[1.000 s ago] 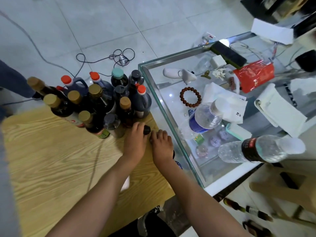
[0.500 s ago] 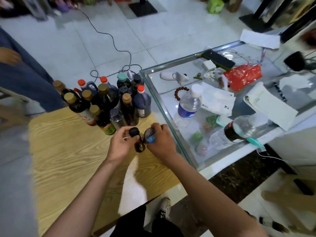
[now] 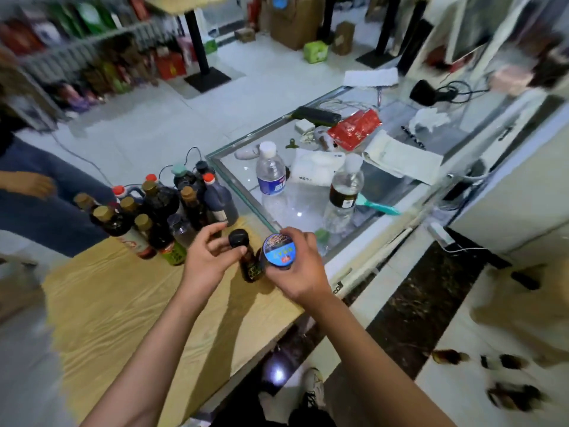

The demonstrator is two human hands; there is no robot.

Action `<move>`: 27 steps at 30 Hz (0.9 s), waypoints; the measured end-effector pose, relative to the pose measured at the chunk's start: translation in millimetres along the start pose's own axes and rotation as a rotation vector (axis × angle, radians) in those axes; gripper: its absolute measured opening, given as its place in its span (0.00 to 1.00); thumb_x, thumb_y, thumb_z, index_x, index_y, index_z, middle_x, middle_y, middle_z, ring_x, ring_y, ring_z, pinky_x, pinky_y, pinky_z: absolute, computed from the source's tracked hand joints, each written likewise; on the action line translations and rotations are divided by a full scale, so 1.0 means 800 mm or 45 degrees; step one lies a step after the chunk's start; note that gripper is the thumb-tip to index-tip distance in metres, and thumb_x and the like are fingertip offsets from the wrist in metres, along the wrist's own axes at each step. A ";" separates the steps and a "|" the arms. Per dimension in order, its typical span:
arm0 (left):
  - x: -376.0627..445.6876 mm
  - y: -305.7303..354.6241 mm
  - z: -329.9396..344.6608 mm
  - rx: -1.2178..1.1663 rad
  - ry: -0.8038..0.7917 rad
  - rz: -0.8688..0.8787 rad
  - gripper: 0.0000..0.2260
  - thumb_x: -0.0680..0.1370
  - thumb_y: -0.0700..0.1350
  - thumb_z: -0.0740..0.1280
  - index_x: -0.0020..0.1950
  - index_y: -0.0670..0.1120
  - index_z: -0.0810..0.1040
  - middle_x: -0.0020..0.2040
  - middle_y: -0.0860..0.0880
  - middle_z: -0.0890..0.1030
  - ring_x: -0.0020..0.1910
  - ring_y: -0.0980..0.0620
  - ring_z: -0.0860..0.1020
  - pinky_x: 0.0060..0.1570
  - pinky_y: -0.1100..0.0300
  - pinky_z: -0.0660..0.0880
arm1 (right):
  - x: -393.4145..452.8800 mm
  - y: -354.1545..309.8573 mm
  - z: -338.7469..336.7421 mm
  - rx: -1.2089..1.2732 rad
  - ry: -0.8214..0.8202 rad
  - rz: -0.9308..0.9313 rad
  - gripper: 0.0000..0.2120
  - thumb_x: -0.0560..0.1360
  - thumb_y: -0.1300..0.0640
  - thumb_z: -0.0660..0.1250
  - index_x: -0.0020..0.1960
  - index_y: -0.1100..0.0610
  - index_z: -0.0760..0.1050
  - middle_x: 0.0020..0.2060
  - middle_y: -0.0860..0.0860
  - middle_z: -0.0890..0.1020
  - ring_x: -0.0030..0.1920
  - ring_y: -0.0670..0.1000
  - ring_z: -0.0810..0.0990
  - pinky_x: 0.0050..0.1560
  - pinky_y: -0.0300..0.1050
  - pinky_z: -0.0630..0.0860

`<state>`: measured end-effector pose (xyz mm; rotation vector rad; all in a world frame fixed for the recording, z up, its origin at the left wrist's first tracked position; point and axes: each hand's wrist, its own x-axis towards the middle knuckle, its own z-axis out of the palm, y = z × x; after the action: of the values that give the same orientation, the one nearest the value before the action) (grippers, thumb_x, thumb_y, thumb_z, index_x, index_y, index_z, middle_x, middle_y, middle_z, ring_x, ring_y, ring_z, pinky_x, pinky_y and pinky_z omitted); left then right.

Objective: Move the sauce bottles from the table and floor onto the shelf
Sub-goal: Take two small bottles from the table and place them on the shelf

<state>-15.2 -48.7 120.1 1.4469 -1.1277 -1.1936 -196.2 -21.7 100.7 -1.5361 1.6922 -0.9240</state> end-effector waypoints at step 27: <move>-0.335 0.102 0.192 -0.266 -1.330 0.196 0.20 0.72 0.30 0.72 0.60 0.43 0.71 0.47 0.46 0.84 0.42 0.59 0.82 0.43 0.65 0.78 | -0.452 -0.035 -0.172 -0.269 1.351 0.580 0.32 0.63 0.51 0.77 0.64 0.44 0.69 0.54 0.45 0.69 0.51 0.41 0.74 0.53 0.27 0.71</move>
<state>-204.7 187.2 223.9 0.4986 -1.6694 -1.9509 -265.9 345.8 202.2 -0.6606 2.7774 -1.4511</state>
